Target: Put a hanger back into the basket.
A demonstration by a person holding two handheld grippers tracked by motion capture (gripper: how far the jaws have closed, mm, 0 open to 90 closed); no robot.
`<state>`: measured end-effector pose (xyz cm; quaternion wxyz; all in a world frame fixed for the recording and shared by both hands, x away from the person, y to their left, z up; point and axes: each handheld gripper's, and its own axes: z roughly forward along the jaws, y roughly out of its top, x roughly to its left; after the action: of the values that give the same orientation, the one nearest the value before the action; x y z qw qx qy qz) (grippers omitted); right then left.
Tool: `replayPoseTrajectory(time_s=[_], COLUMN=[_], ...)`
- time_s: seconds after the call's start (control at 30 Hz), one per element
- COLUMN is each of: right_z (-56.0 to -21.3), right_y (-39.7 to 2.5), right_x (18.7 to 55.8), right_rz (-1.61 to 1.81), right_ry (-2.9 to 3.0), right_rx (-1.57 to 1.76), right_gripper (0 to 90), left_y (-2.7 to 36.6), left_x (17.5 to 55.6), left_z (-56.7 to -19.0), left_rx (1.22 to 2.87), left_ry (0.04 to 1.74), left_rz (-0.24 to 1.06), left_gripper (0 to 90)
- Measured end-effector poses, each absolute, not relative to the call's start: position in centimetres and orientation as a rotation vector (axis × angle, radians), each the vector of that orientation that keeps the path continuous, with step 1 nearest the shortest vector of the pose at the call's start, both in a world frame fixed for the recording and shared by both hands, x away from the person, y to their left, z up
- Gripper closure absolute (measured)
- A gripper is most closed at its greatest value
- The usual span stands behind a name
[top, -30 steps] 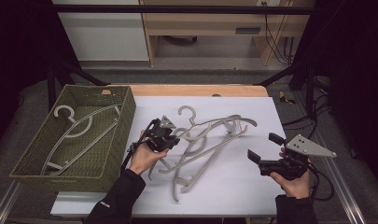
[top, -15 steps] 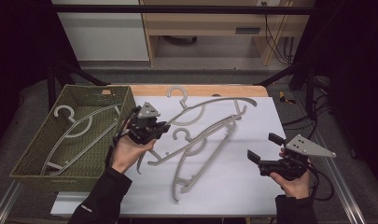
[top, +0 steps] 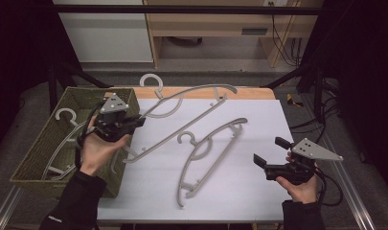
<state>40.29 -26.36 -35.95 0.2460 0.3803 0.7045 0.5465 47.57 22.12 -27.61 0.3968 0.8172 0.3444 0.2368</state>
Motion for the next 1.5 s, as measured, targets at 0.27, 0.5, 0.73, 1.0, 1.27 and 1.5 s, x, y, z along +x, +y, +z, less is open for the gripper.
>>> replayPoseTrajectory(time_s=[0.27,0.5,0.73,1.0,1.27,1.5], right_z=[-36.0,-36.2,-36.3,-36.3,-36.4,-36.4], right_y=[-26.3,-26.1,-26.2,-26.1,-26.1,-26.0], right_x=[40.4,40.5,40.6,40.6,40.6,40.7], right_rz=[1.488,1.479,1.48,1.476,1.471,1.468], right_ry=[1.925,1.931,1.93,1.931,1.932,1.938], right_rx=[1.04,1.046,1.049,1.051,1.053,1.053], right_gripper=[2.6,2.6,2.6,2.6,2.6,2.6], left_y=[25.7,28.0,30.2,33.4,36.5,38.8], left_x=[47.7,48.1,48.7,49.0,49.0,48.7], left_z=[-27.3,-27.3,-26.9,-27.2,-28.1,-28.9], left_rx=[2.035,1.987,1.983,1.933,1.913,1.906], left_ry=[0.939,1.002,1.055,1.11,1.155,1.163], left_rz=[0.624,0.645,0.697,0.744,0.752,0.736], left_gripper=[82.3,82.4,82.4,82.4,82.4,82.4])
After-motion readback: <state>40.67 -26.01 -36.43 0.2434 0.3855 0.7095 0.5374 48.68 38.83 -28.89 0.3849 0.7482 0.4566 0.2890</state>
